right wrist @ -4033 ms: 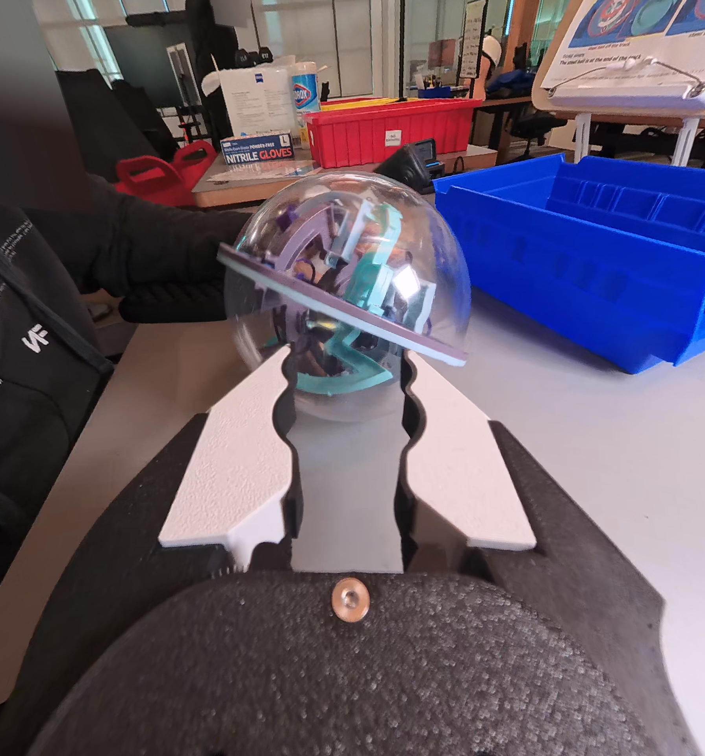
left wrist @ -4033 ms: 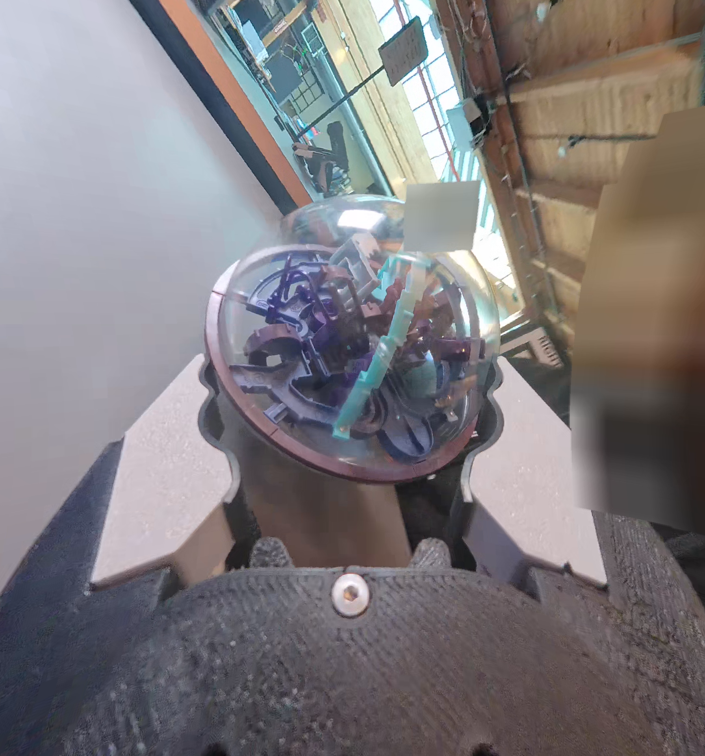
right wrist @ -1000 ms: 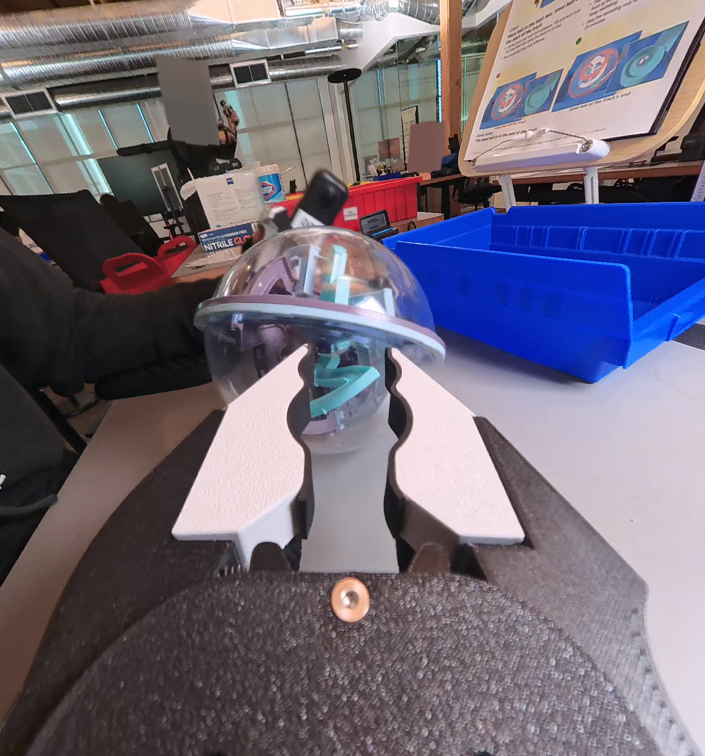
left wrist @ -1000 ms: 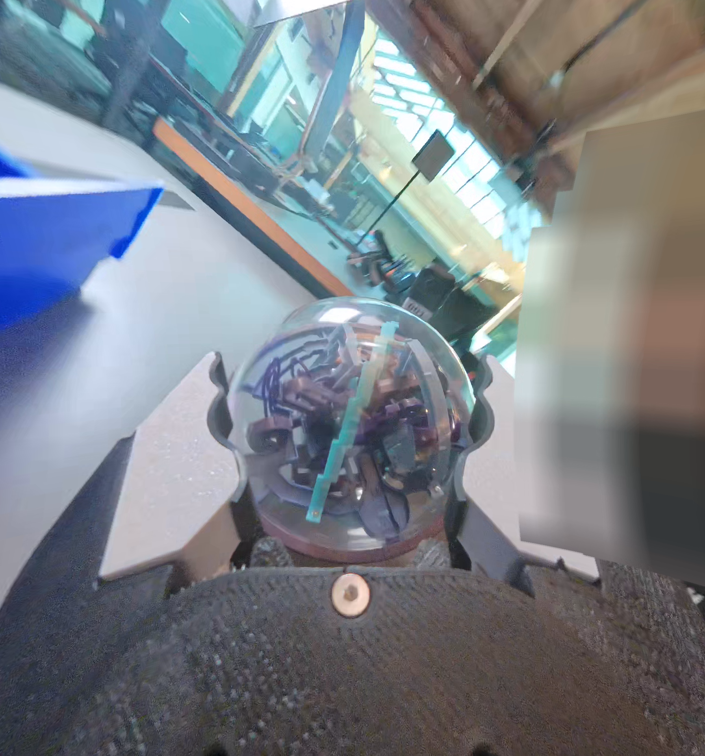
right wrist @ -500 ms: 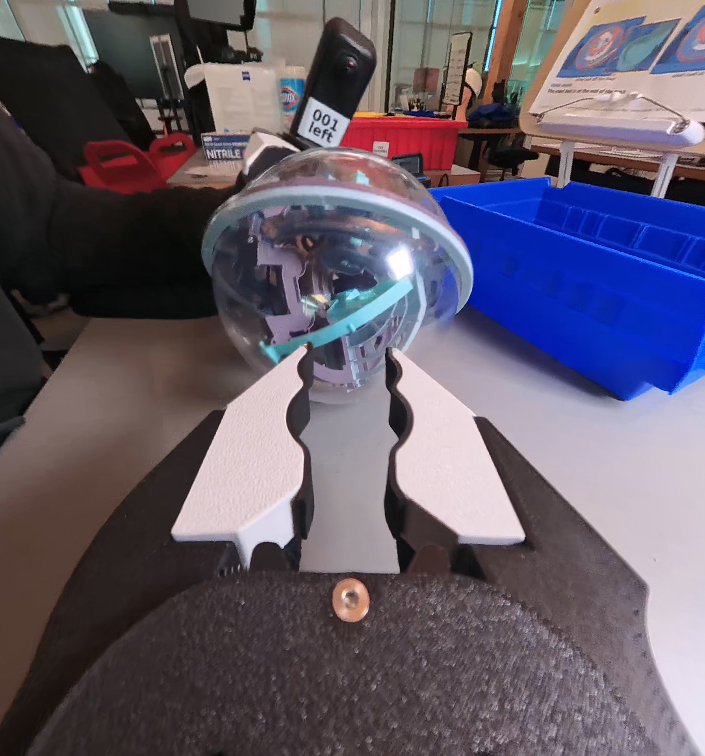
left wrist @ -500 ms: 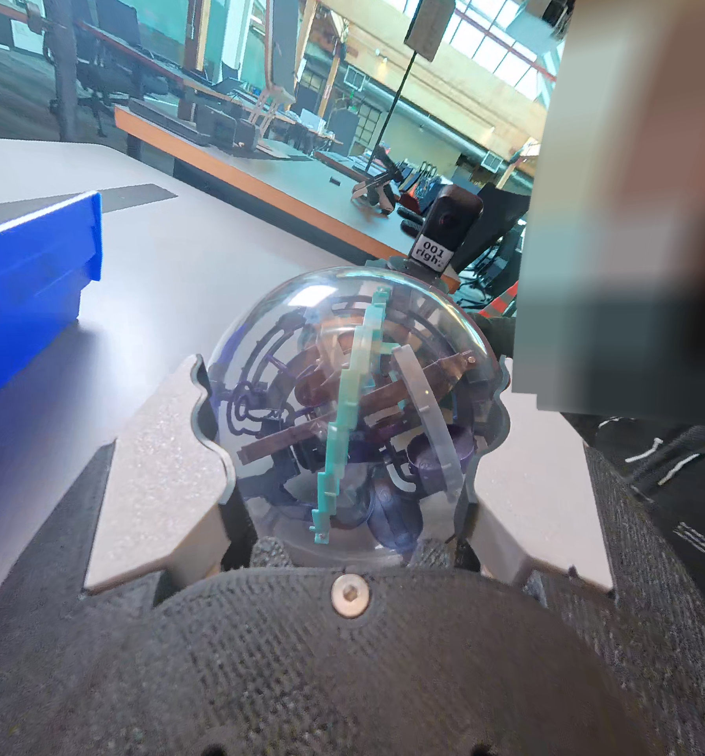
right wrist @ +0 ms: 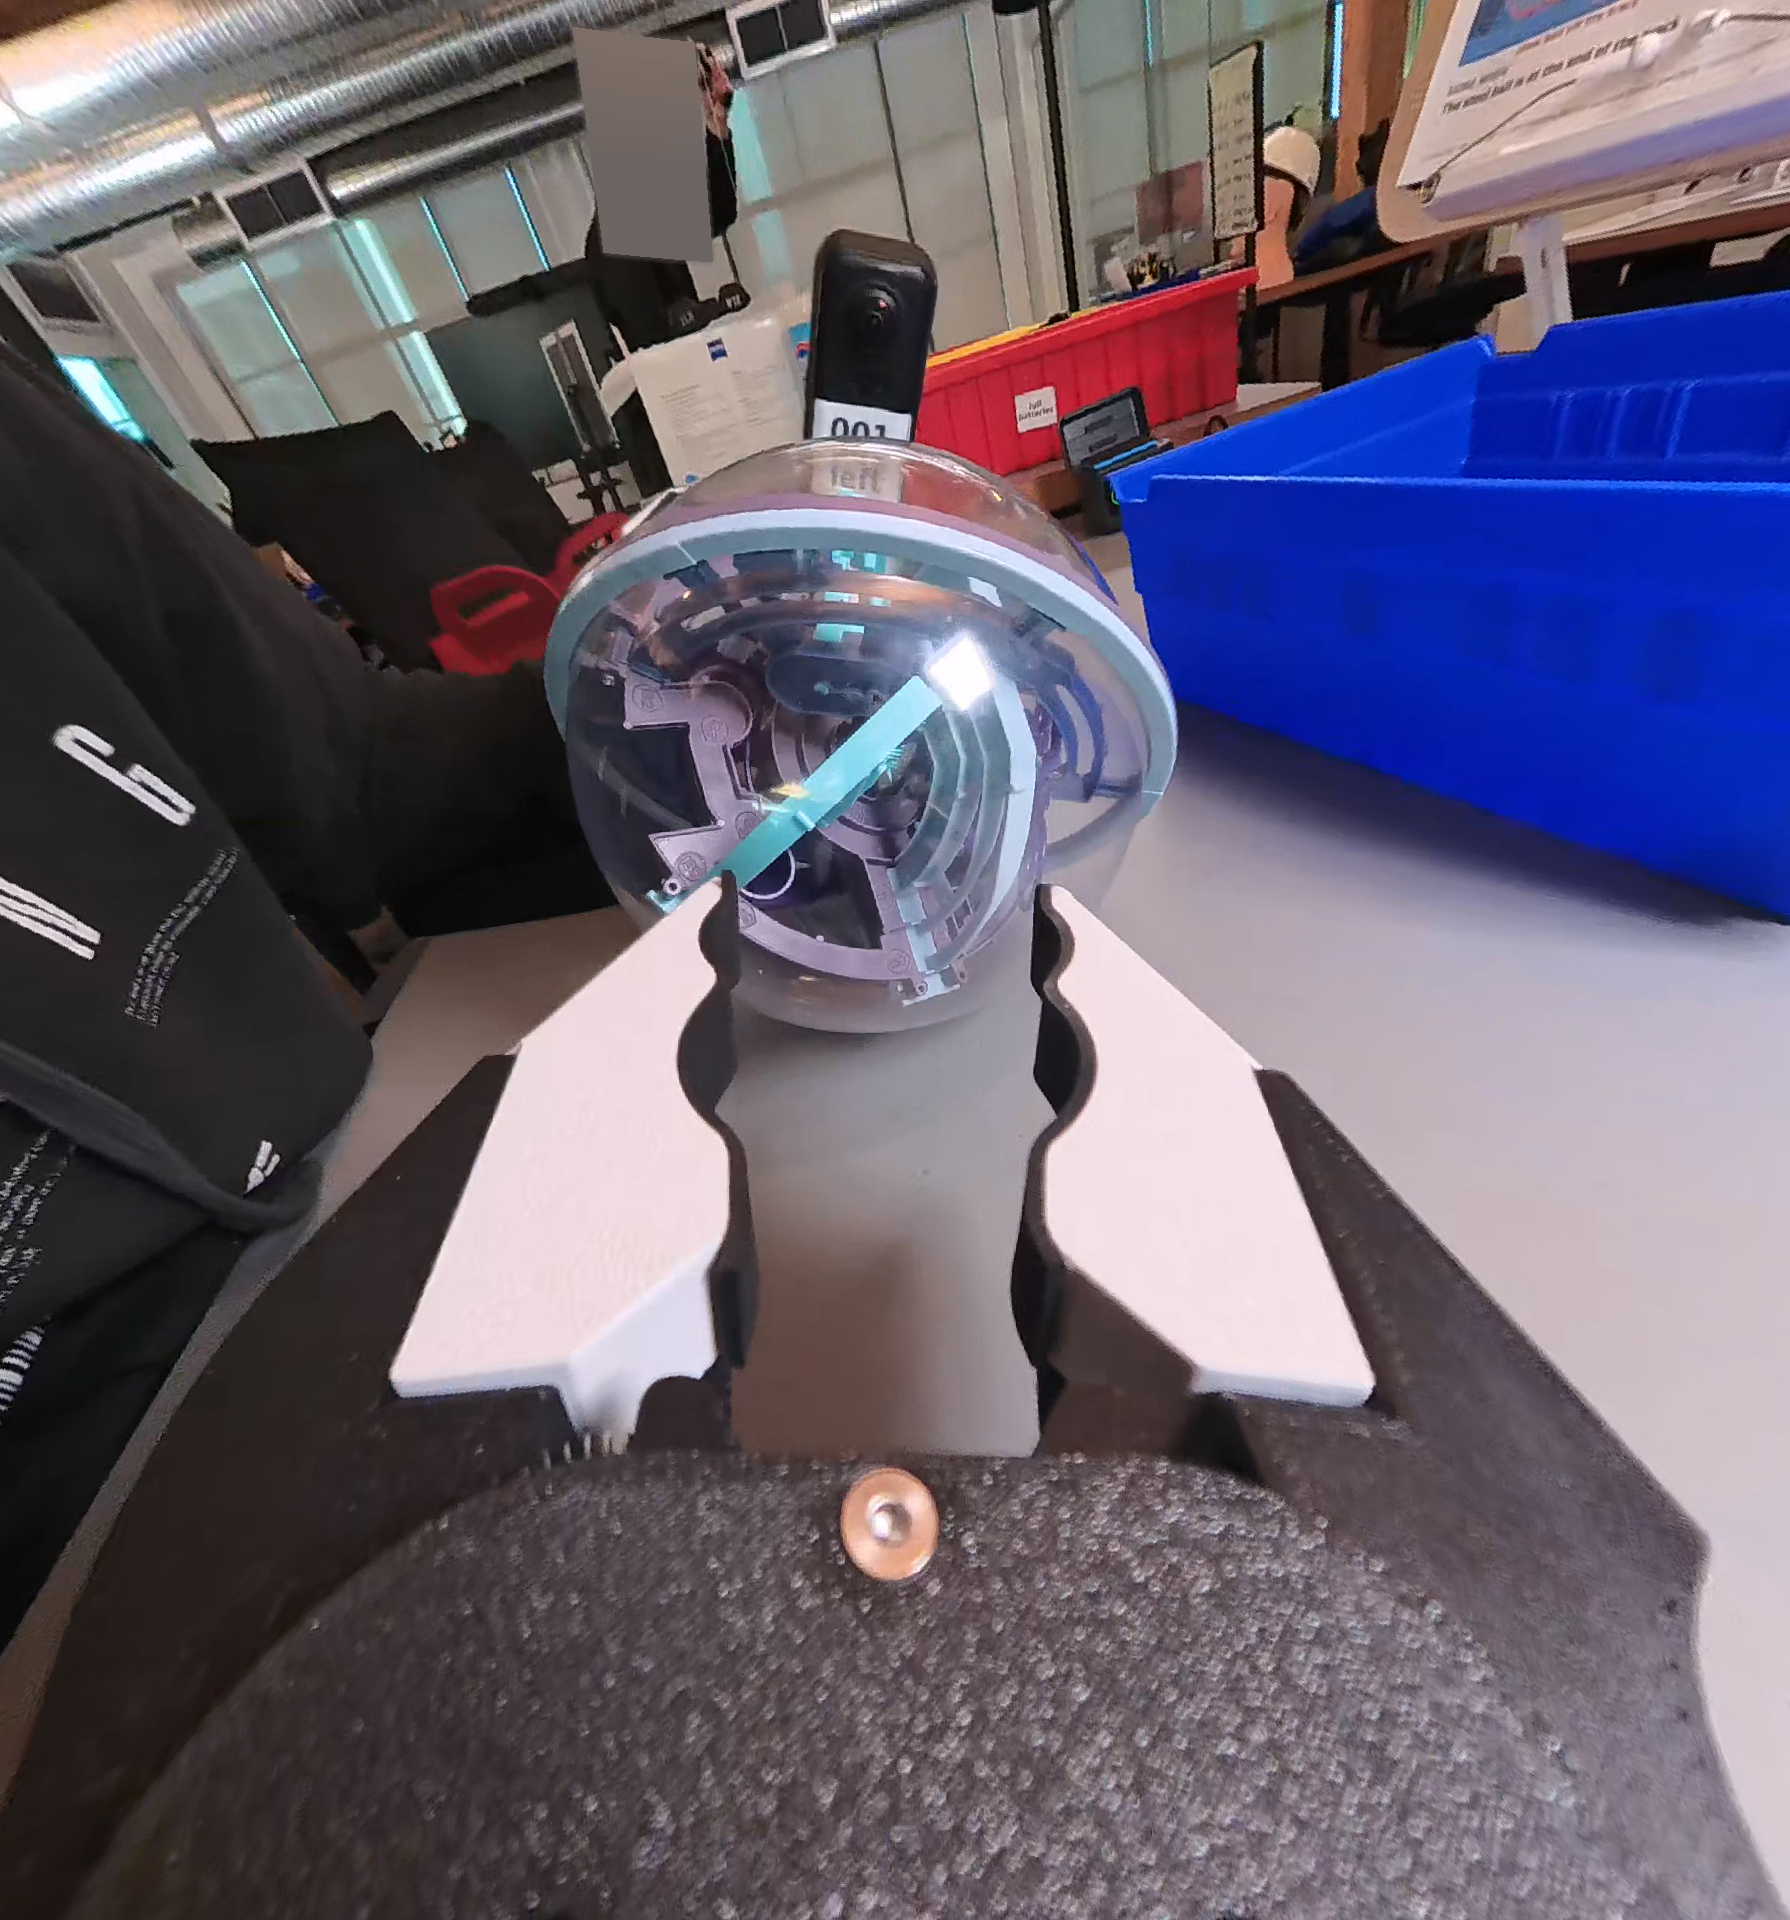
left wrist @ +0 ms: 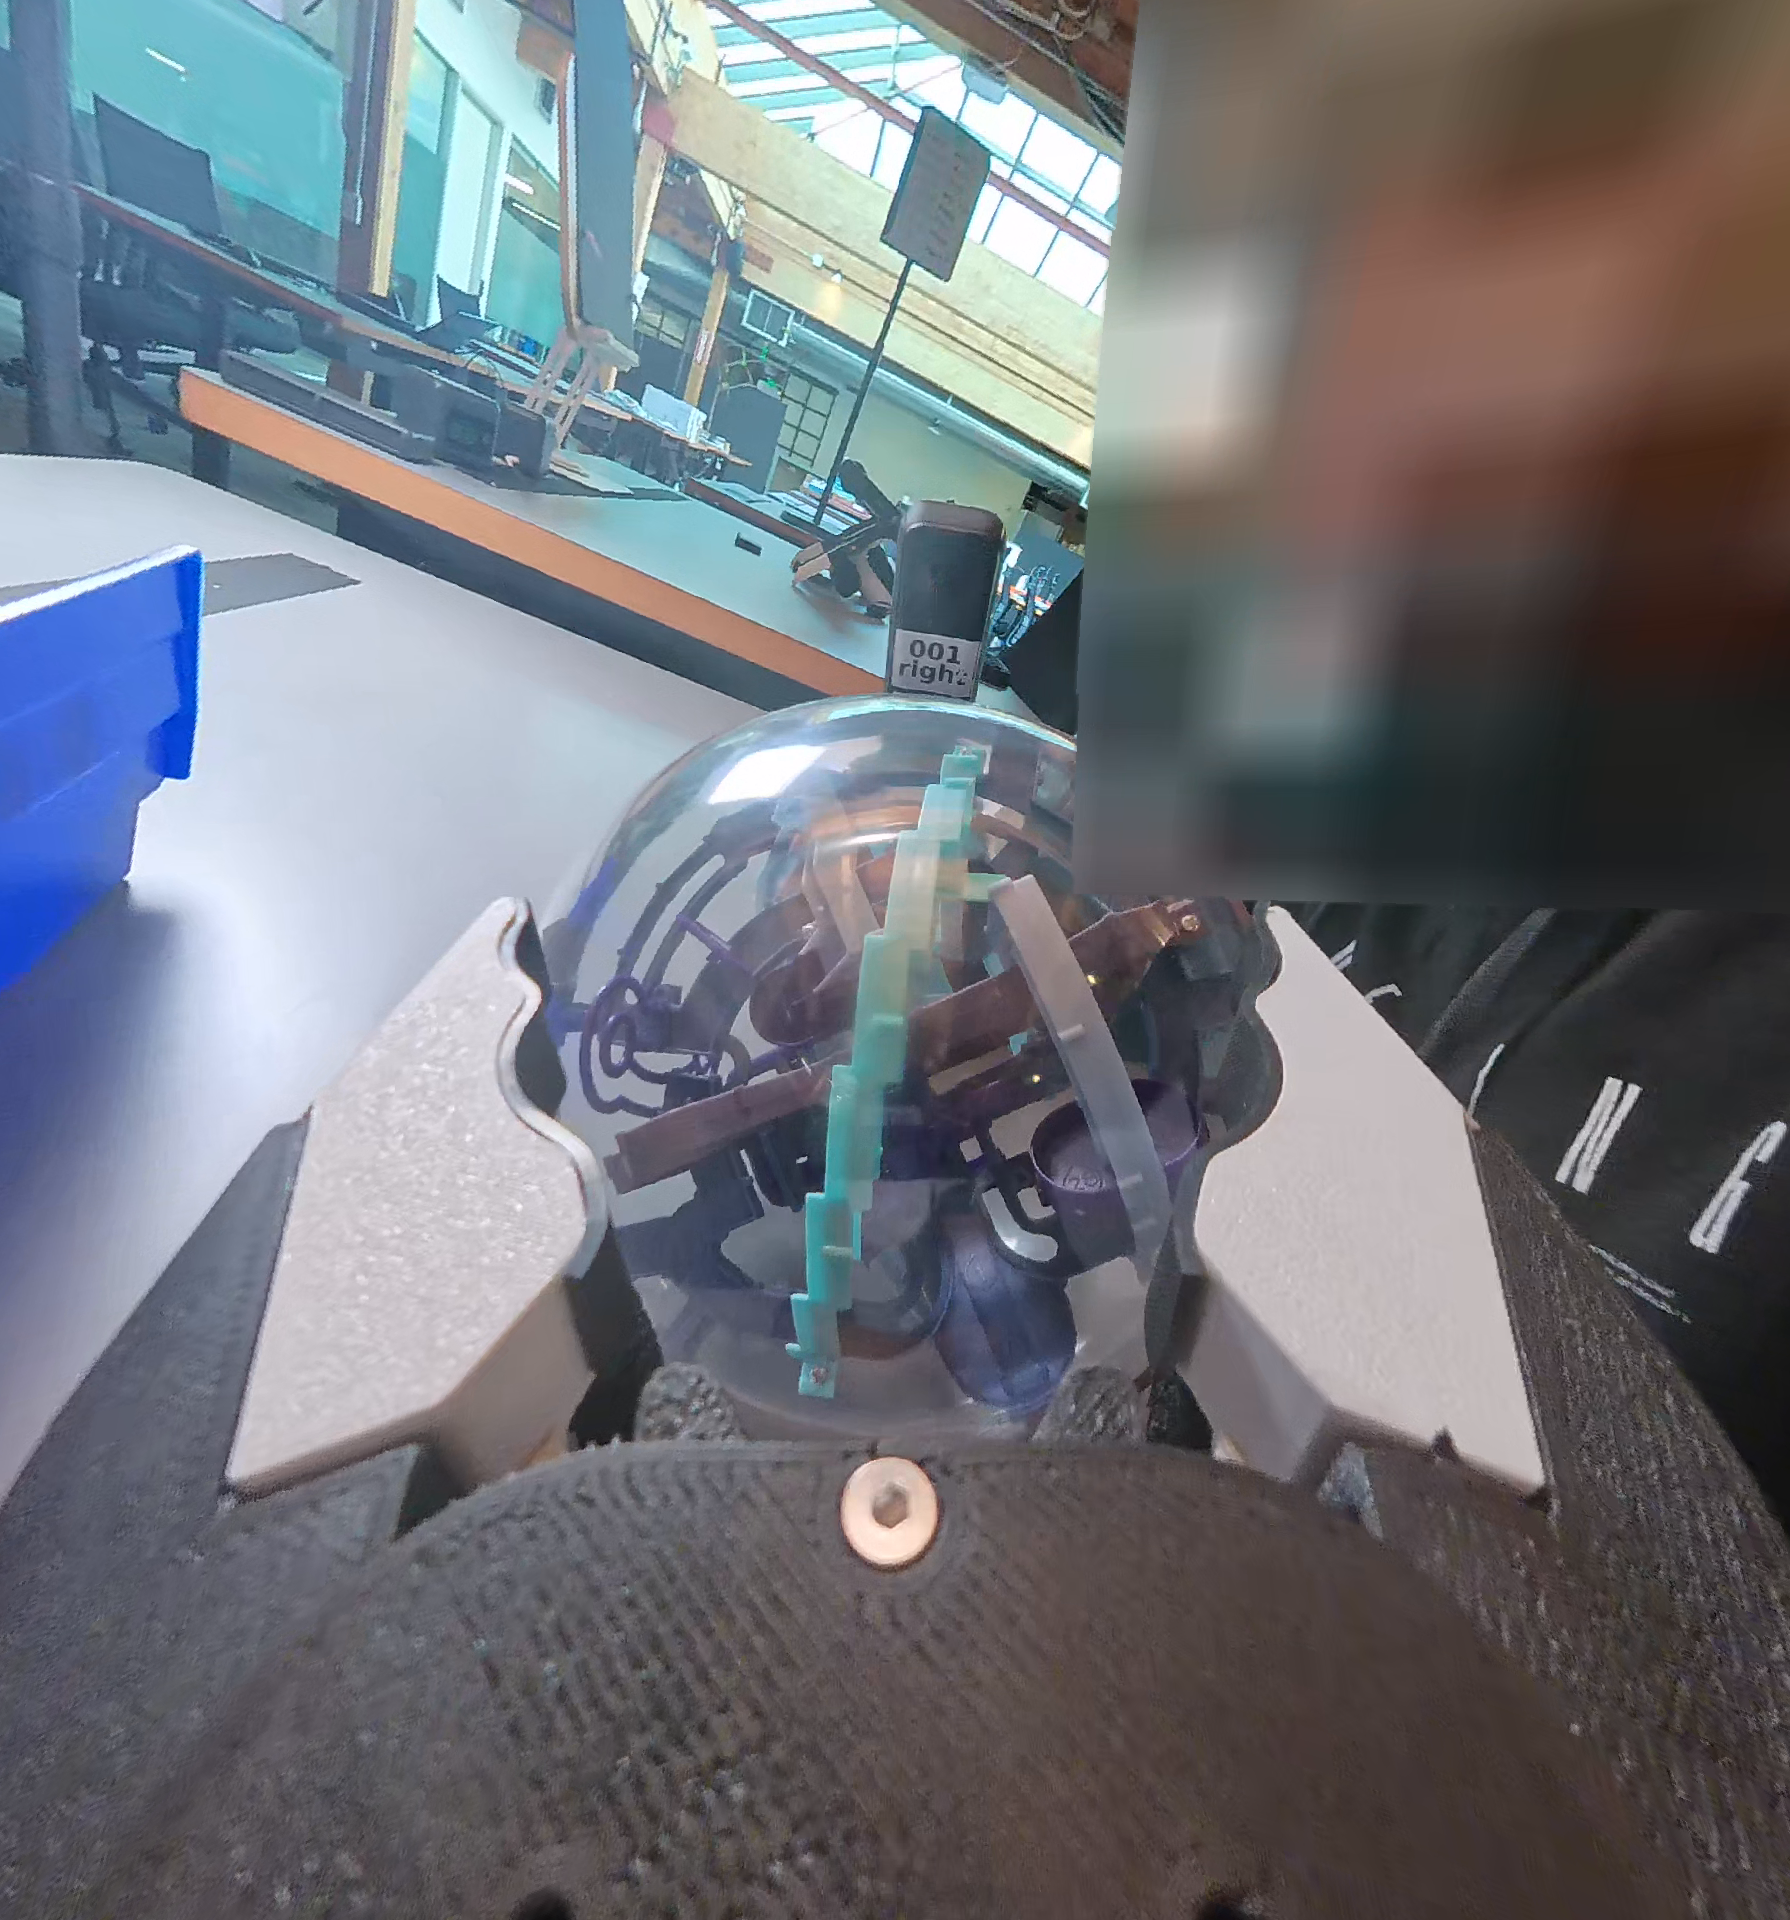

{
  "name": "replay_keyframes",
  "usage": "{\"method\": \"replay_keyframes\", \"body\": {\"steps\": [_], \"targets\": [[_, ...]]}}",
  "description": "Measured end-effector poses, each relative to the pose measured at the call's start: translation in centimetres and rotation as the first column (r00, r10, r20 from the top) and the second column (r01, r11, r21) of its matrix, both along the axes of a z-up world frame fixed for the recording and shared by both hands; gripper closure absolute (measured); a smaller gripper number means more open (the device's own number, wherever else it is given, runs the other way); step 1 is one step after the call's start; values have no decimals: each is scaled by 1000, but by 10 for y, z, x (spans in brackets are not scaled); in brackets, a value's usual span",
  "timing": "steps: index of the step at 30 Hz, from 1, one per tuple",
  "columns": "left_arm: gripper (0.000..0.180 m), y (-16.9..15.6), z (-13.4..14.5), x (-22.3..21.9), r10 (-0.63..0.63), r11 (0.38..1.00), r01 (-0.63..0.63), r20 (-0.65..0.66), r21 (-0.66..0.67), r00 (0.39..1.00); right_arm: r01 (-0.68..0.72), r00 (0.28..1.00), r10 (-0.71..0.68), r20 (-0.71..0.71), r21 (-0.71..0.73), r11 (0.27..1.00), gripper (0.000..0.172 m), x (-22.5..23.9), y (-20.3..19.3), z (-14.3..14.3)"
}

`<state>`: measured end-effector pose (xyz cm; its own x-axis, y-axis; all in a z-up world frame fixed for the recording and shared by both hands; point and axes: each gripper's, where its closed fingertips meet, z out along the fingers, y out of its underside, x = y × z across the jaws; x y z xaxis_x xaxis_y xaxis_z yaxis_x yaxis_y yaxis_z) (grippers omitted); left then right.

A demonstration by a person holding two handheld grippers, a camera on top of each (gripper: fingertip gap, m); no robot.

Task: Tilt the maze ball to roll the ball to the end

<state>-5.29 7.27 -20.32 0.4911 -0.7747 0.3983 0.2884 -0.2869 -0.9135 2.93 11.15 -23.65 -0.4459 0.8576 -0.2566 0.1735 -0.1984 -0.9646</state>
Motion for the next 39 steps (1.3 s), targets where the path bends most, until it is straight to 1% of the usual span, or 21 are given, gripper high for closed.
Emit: {"method": "replay_keyframes", "body": {"steps": [6, 17, 23, 29, 36, 39], "targets": [[54, -4, 1, 1, -23, 999, 24, -14, 26, 1000, 7, 1000, -6, 7, -36, 999, 117, -1, 4, 0], [58, -12, 3, 8, -41, 997, 46, -71, 68, 997, 6, 1000, -6, 5, -33, 999, 119, 0, 3, 0], [62, -21, 5, 18, -50, 993, 66, -152, 99, 987, -7, 1000, 7, 3, -18, 1000, 119, 1, 0, 0], [66, -33, 7, 23, -34, 989, 68, -246, 130, 969, -48, 998, 50, -30, 63, 997, 118, 5, -12, 1], [70, -47, 8, 31, -5, 984, 69, -368, 163, 930, -58, 994, 79, -81, 241, 969, 116, 10, -30, -1], [70, -50, 8, 33, 5, 982, 70, -397, 173, 918, -66, 993, 88, -76, 258, 964, 115, 10, -32, -2]]}}
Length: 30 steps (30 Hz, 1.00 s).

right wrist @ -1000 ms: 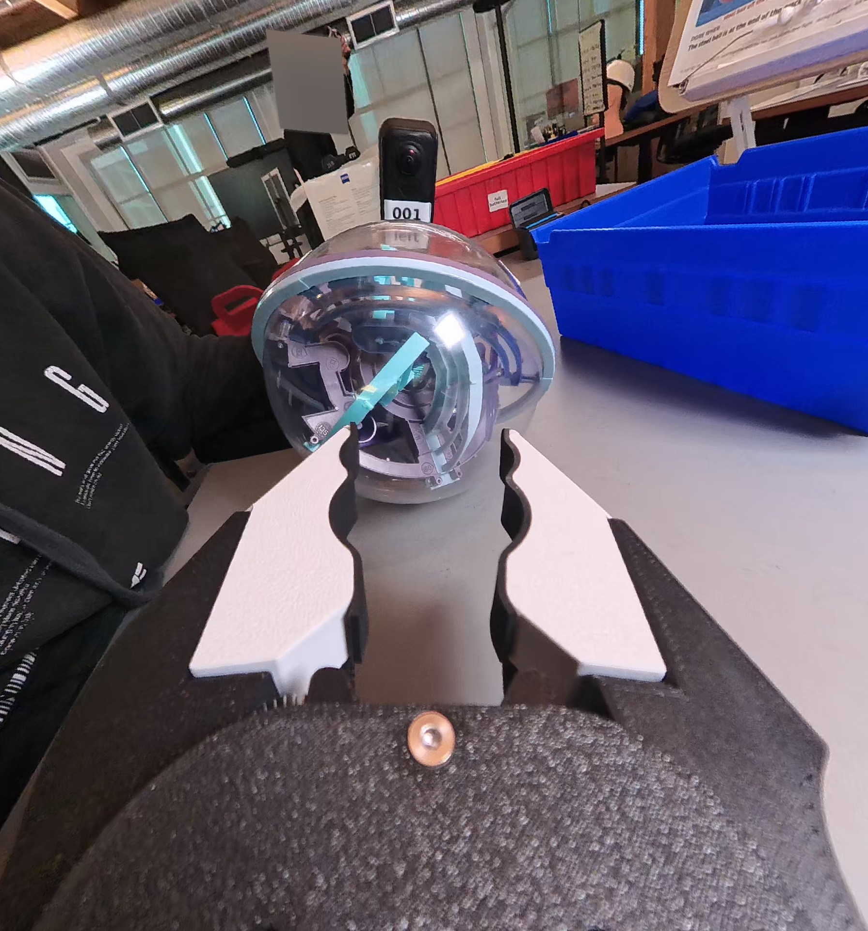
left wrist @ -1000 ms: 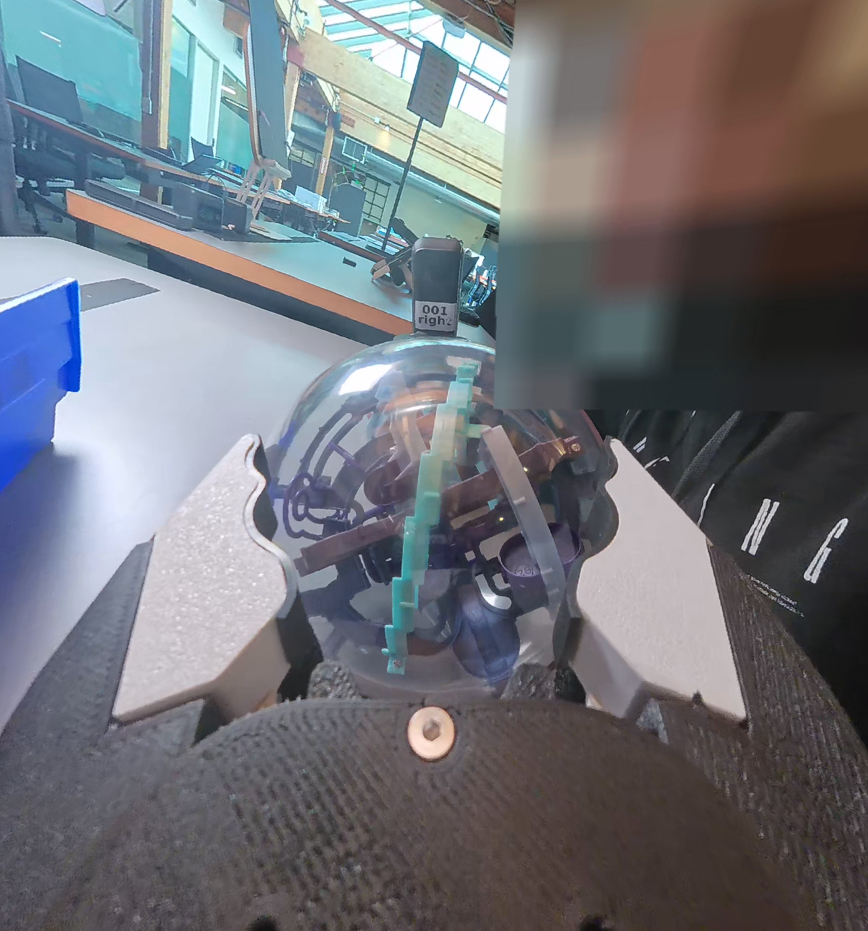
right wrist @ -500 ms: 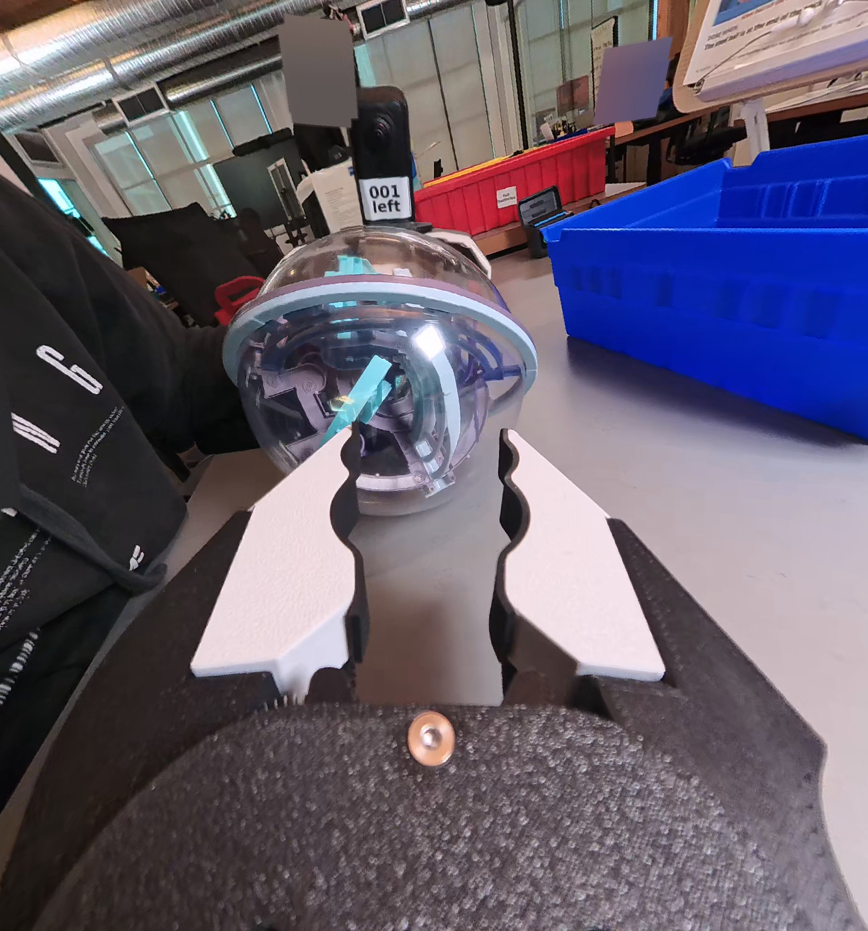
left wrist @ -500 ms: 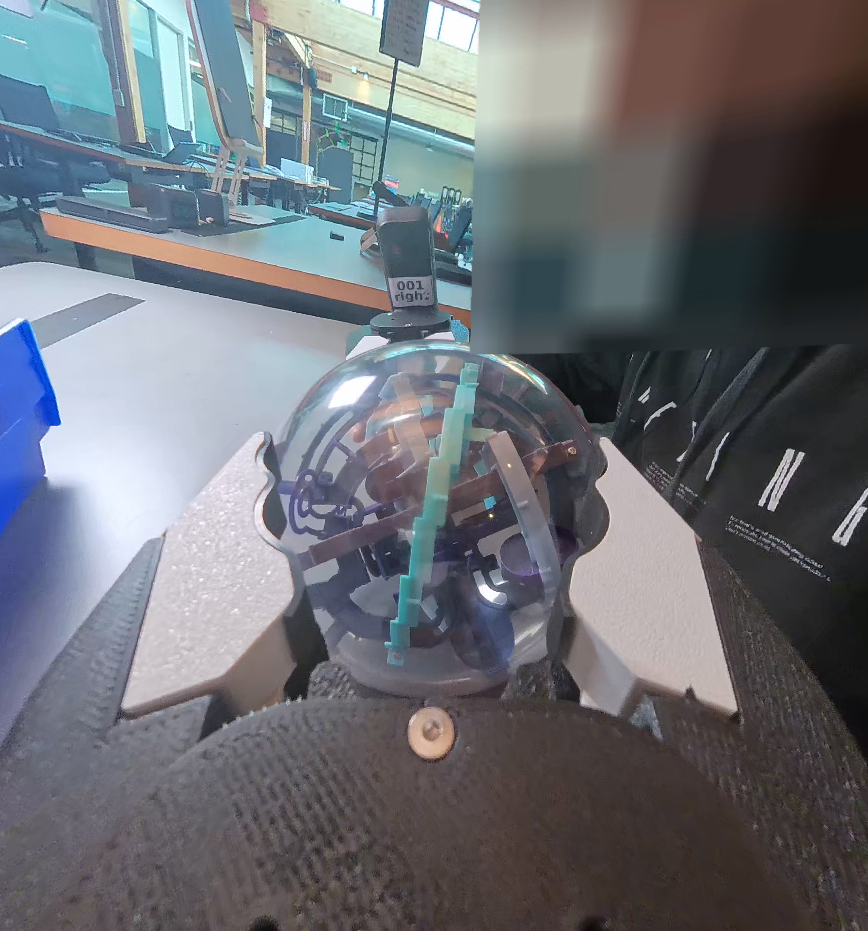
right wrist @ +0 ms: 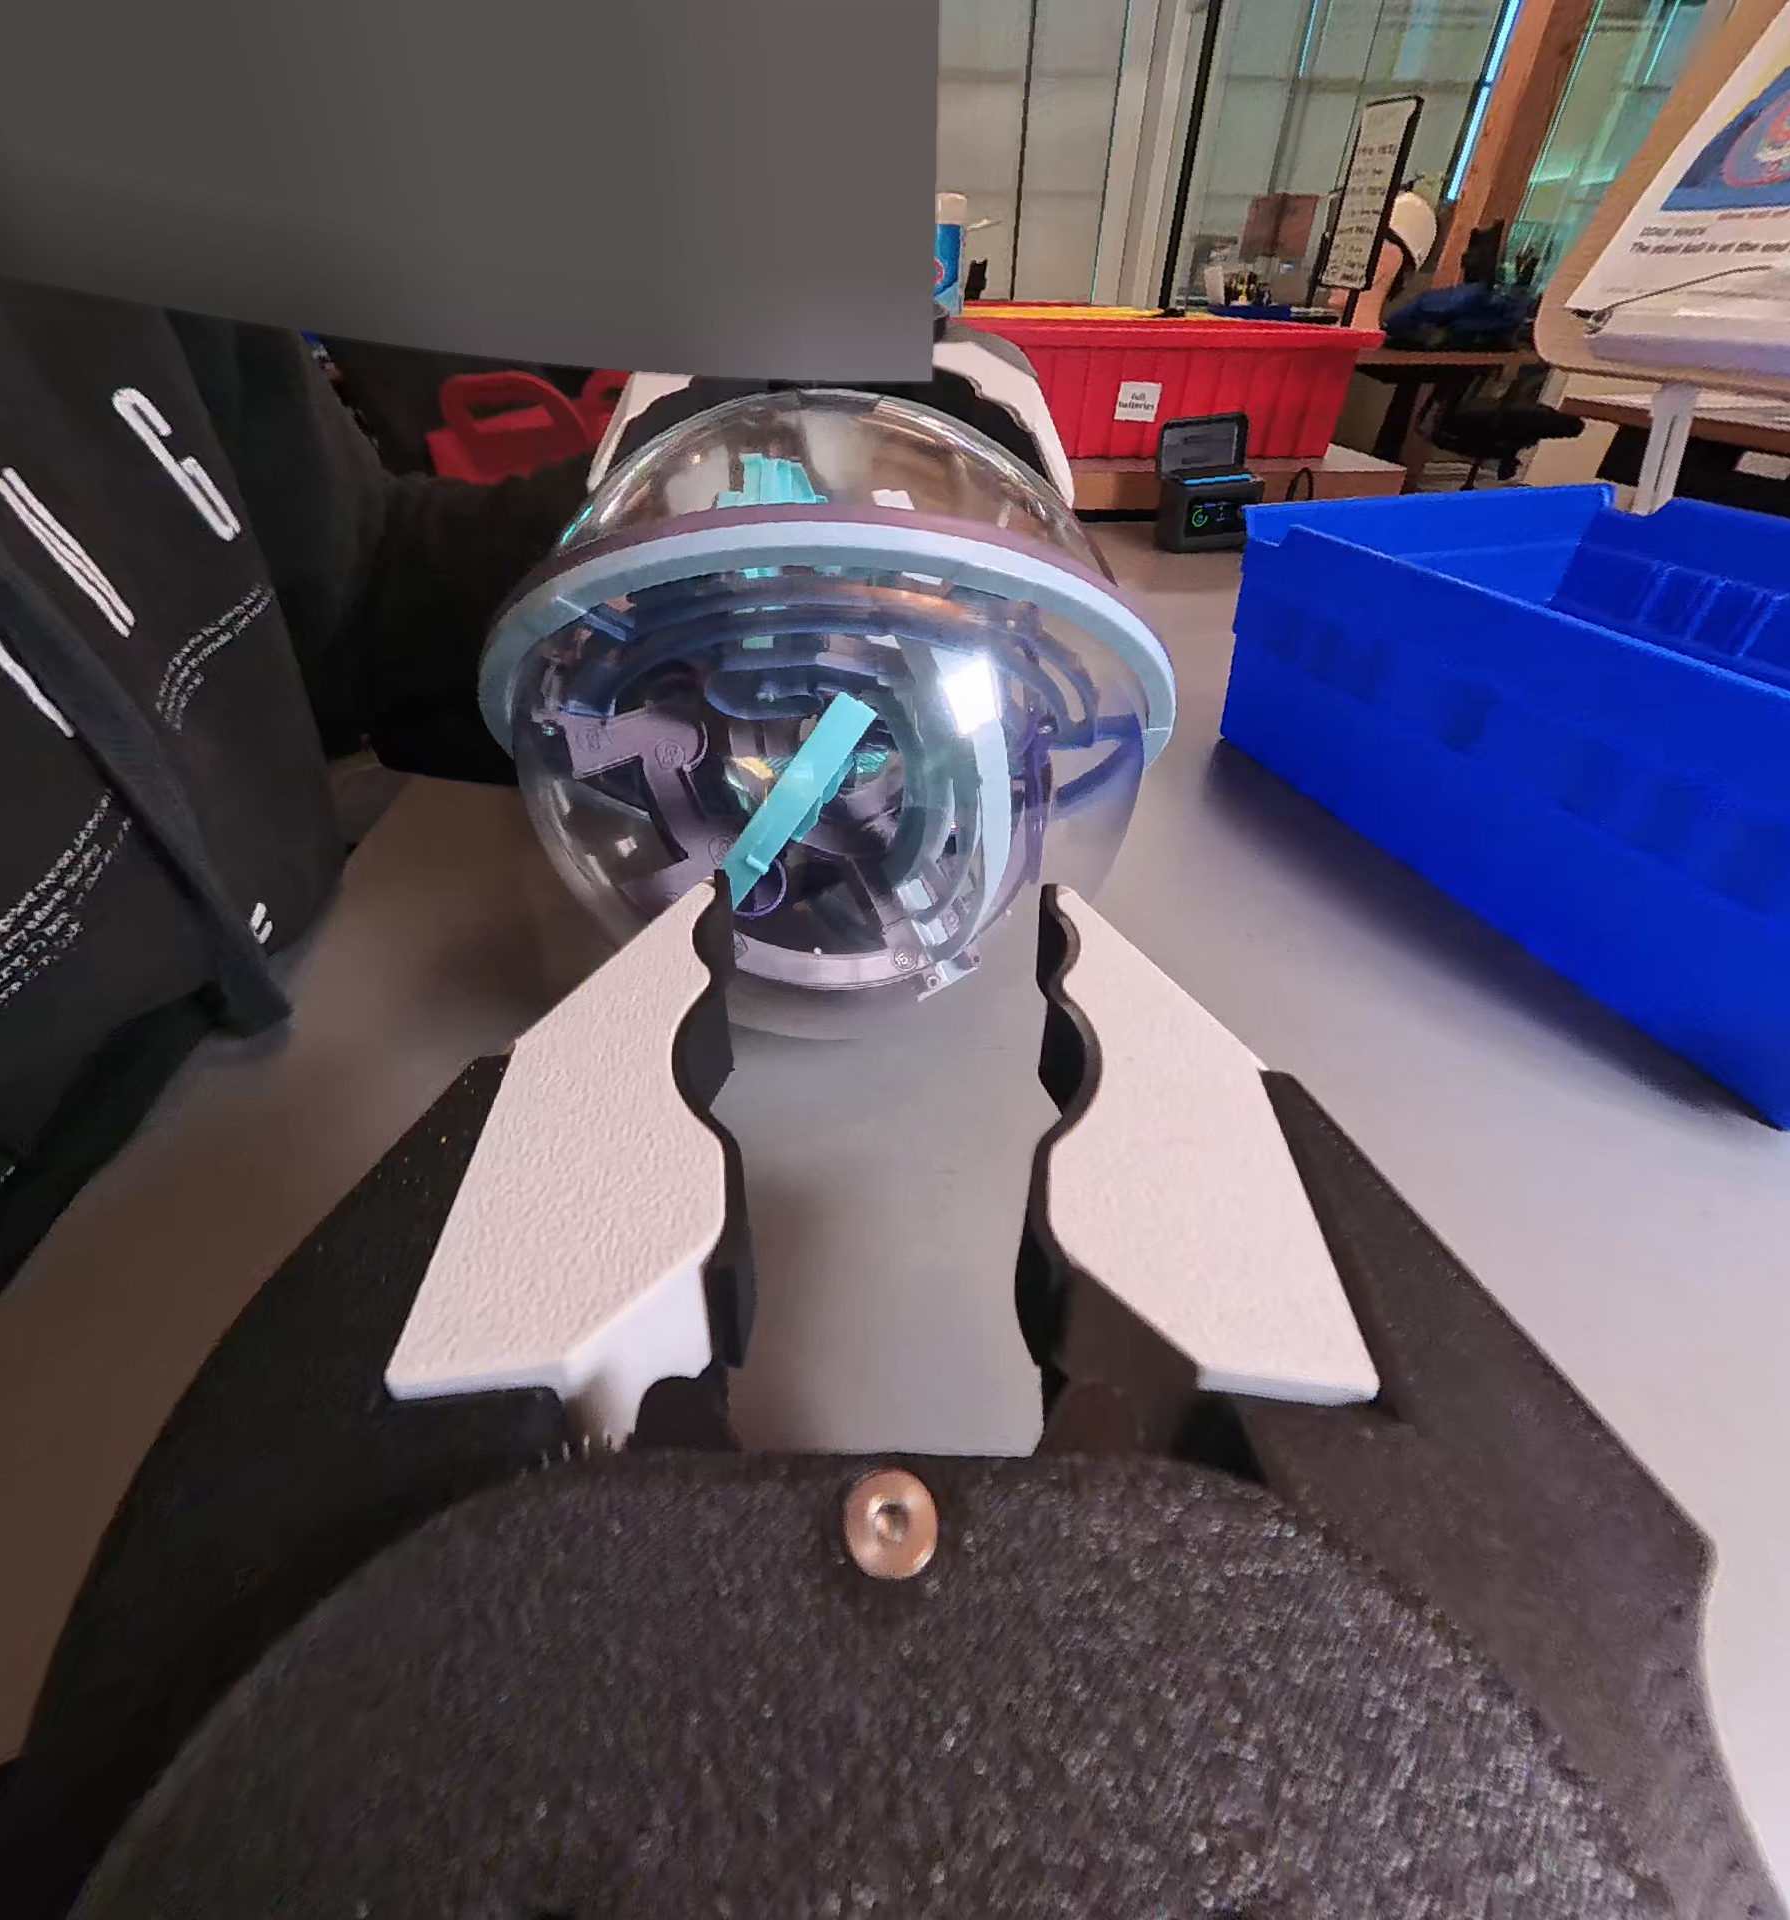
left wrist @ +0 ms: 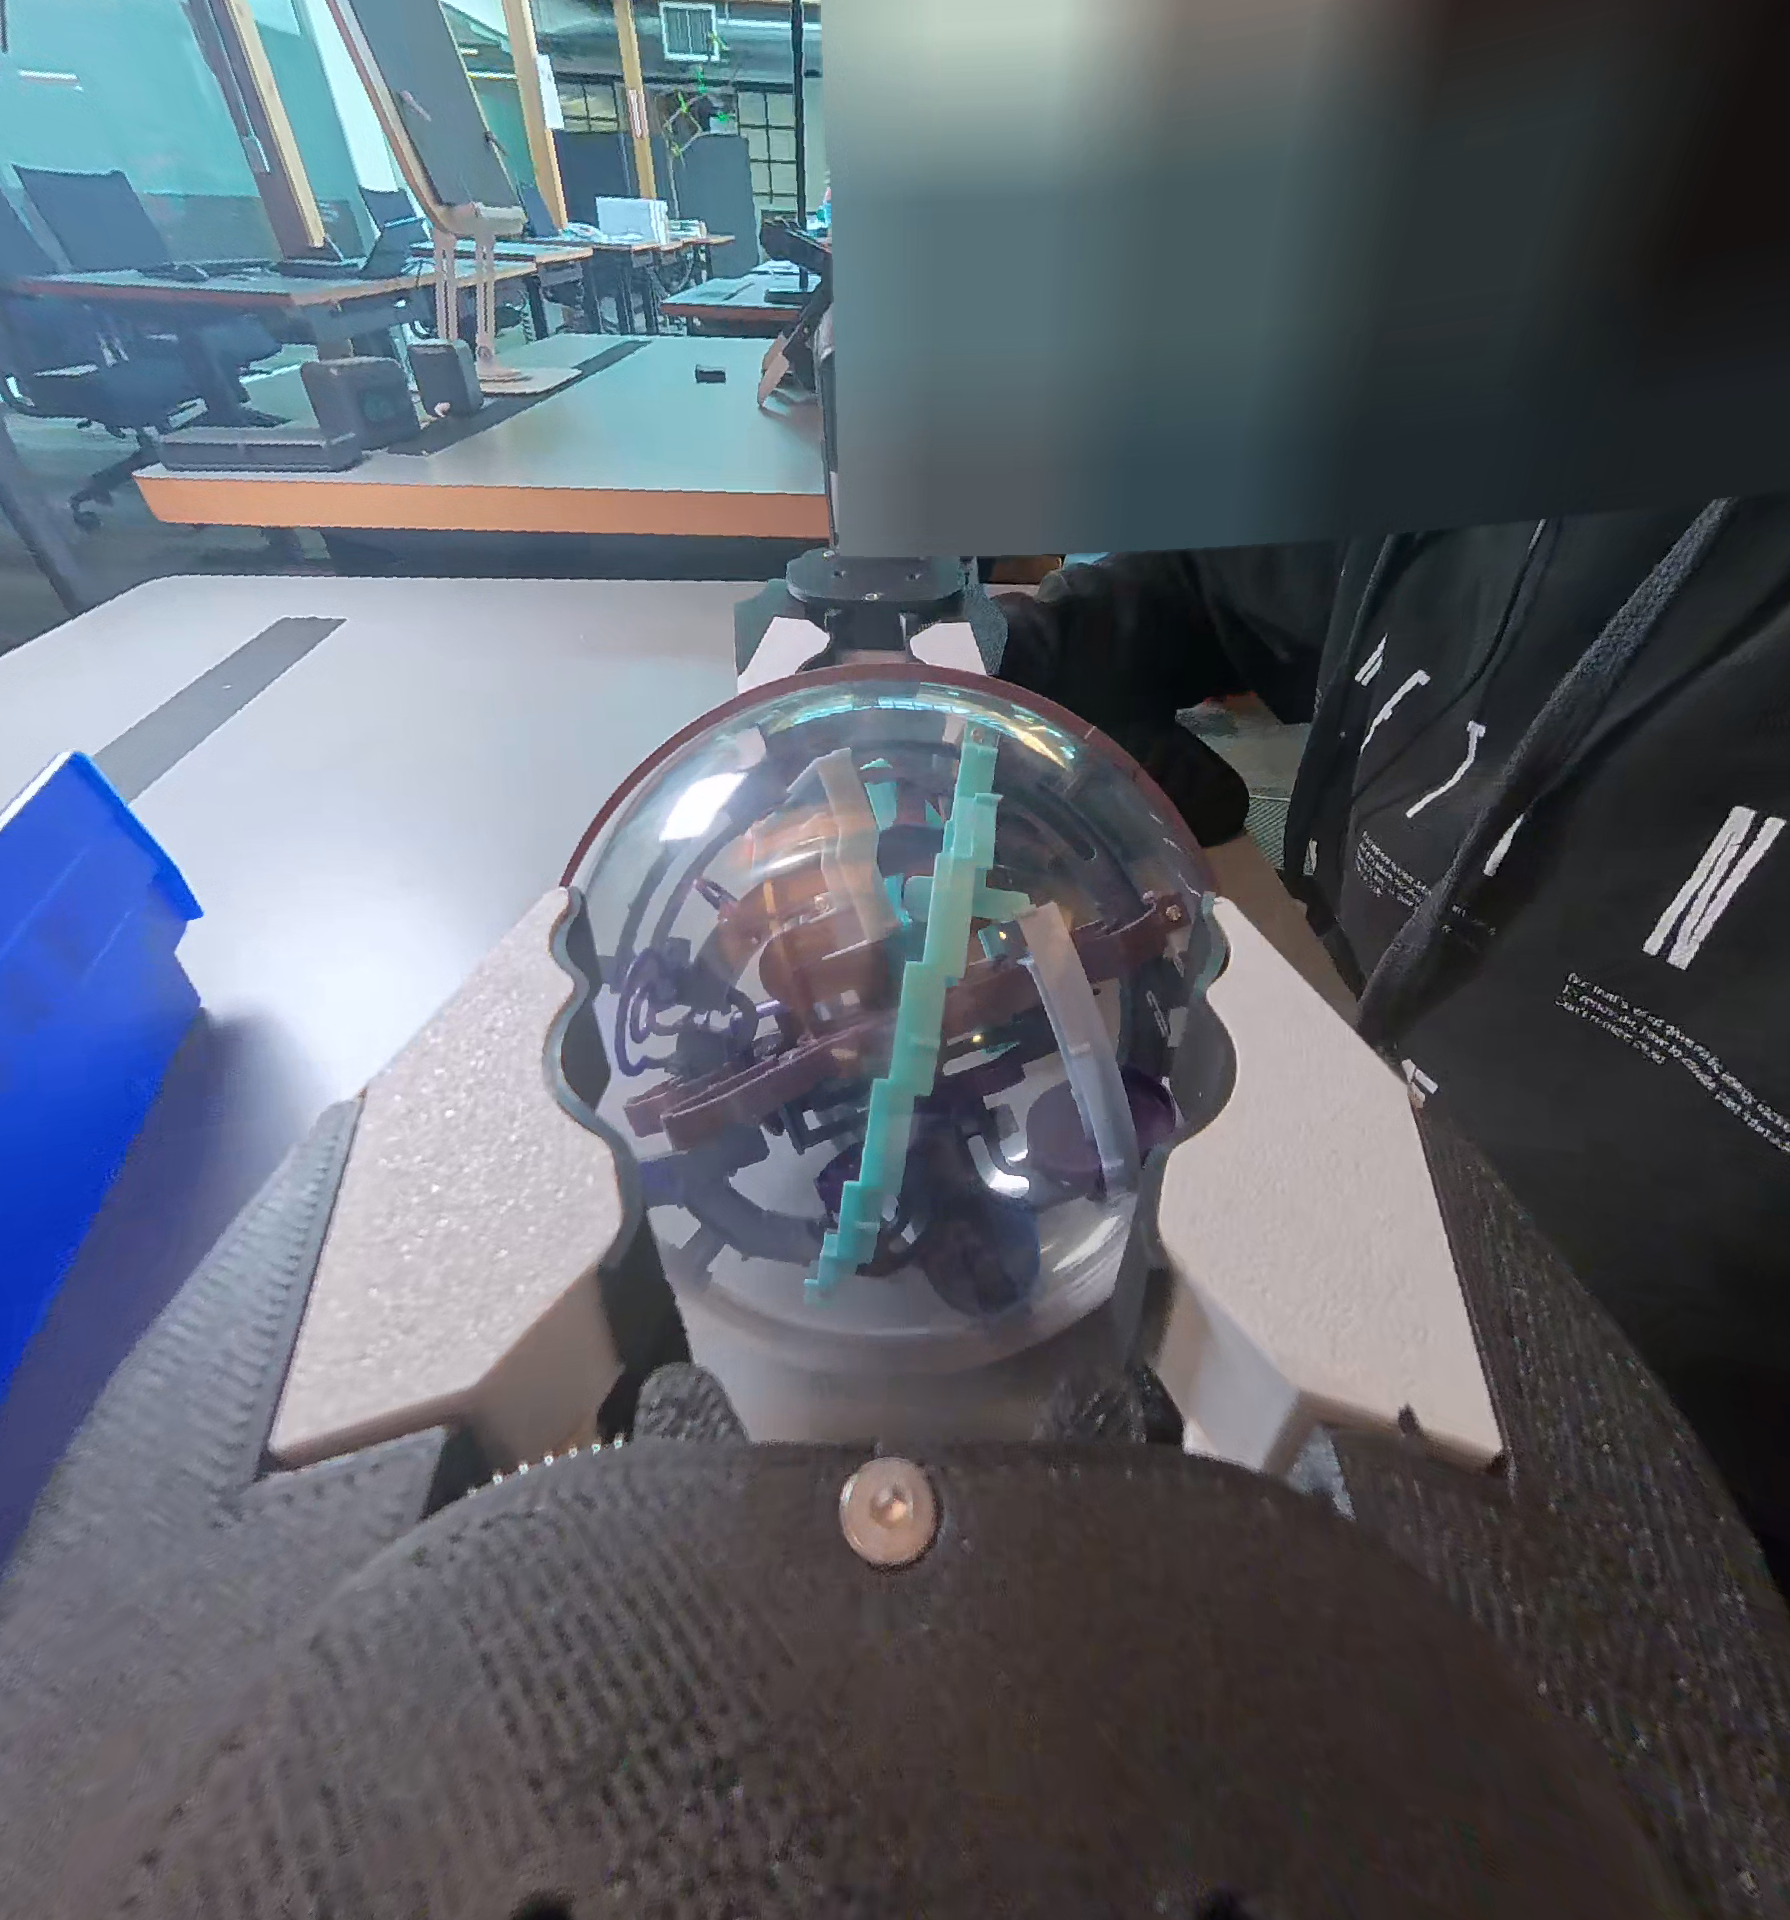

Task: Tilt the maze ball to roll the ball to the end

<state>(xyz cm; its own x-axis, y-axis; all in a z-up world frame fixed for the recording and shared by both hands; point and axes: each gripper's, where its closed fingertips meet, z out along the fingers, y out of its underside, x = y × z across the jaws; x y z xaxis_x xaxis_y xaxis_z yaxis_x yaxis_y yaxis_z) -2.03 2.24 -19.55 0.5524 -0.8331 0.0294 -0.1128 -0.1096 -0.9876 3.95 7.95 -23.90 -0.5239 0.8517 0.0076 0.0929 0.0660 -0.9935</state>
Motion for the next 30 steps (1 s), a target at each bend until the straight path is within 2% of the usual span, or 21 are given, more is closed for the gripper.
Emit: {"method": "replay_keyframes", "body": {"steps": [12, 17, 21, 30], "targets": [[70, 6, 1, -2, 10, 1000, -9, 67, -9, 998, -15, 1000, 15, 11, 11, 1000, 113, 0, -3, -2], [71, 10, 0, -17, 26, 999, -18, 158, -51, 987, -8, 1000, 8, 21, 5, 1000, 114, -1, -1, -3], [71, 15, -1, -26, 33, 997, -15, 228, -81, 973, -8, 1000, 7, 14, 54, 999, 114, -1, -5, -6], [74, 28, -3, -48, 85, 985, -21, 382, -169, 920, 33, 999, -37, 35, 106, 994, 99, -6, -4, -12]]}}
